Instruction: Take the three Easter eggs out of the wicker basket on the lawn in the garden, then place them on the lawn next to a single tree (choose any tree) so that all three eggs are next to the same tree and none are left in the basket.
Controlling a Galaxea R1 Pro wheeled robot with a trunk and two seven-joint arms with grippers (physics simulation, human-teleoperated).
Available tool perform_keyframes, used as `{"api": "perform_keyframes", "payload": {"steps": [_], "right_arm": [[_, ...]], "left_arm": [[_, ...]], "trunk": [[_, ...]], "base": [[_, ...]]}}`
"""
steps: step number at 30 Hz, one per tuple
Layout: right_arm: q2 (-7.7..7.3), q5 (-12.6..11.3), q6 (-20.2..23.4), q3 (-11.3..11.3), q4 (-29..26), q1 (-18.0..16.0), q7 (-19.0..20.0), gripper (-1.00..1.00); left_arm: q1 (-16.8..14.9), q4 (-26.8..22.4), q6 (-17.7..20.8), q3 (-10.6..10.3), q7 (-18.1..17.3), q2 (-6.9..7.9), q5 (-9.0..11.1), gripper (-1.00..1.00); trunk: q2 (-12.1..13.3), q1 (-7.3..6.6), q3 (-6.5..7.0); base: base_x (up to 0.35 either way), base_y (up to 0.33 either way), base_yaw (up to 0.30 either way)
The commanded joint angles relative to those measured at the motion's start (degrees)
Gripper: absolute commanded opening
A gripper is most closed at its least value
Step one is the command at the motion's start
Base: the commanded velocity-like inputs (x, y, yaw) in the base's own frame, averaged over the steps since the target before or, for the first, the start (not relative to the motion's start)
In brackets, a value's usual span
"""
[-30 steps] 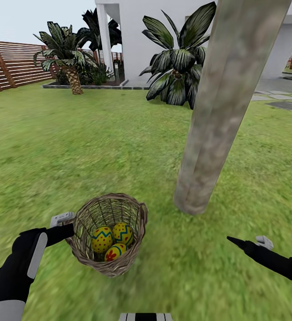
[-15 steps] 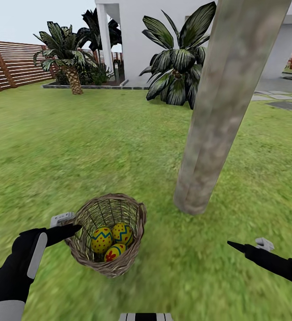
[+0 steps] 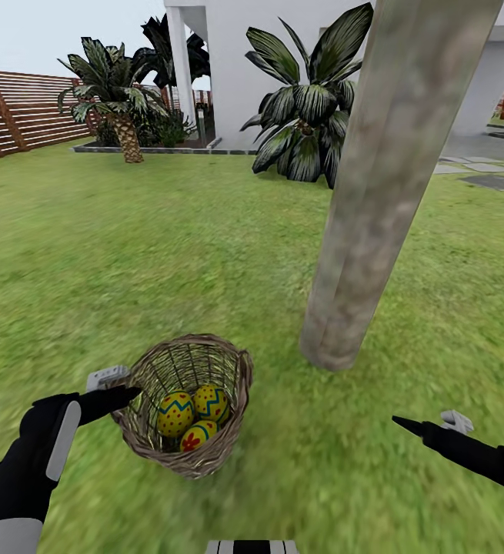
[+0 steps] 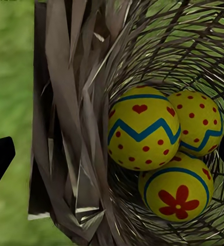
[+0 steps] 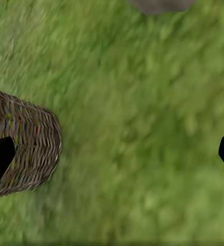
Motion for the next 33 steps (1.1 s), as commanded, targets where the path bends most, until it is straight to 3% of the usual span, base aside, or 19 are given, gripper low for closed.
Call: {"api": "perform_keyframes", "payload": {"steps": [1, 5, 12, 33], "right_arm": [[0.00, -0.25, 0.38, -0.08, 0.01, -0.03, 0.07, 1.00], [0.00, -0.24, 0.38, -0.08, 0.03, -0.03, 0.07, 1.00], [0.00, -0.25, 0.38, -0.08, 0.05, -0.03, 0.07, 1.00], [0.11, 0.10, 0.30, 0.10, 0.14, -0.02, -0.17, 1.00]], "left_arm": [[-0.03, -0.05, 0.28, 0.11, -0.31, 0.00, -0.06, 1.00], [-0.03, -0.16, 0.35, 0.11, -0.87, 0.01, -0.05, 1.00], [-0.03, -0.59, 0.44, 0.01, -2.41, 0.17, -0.04, 1.00], [-0.11, -0.84, 0.83, 0.47, -2.64, 0.36, -0.04, 1.00]], "trunk": [[-0.01, -0.04, 0.18], [0.30, -0.27, 1.03], [3.11, -1.81, 2.29], [11.53, -6.42, 6.06]], "base": [[0.000, 0.000, 0.000], [0.000, 0.000, 0.000], [0.000, 0.000, 0.000], [0.000, 0.000, 0.000]]}}
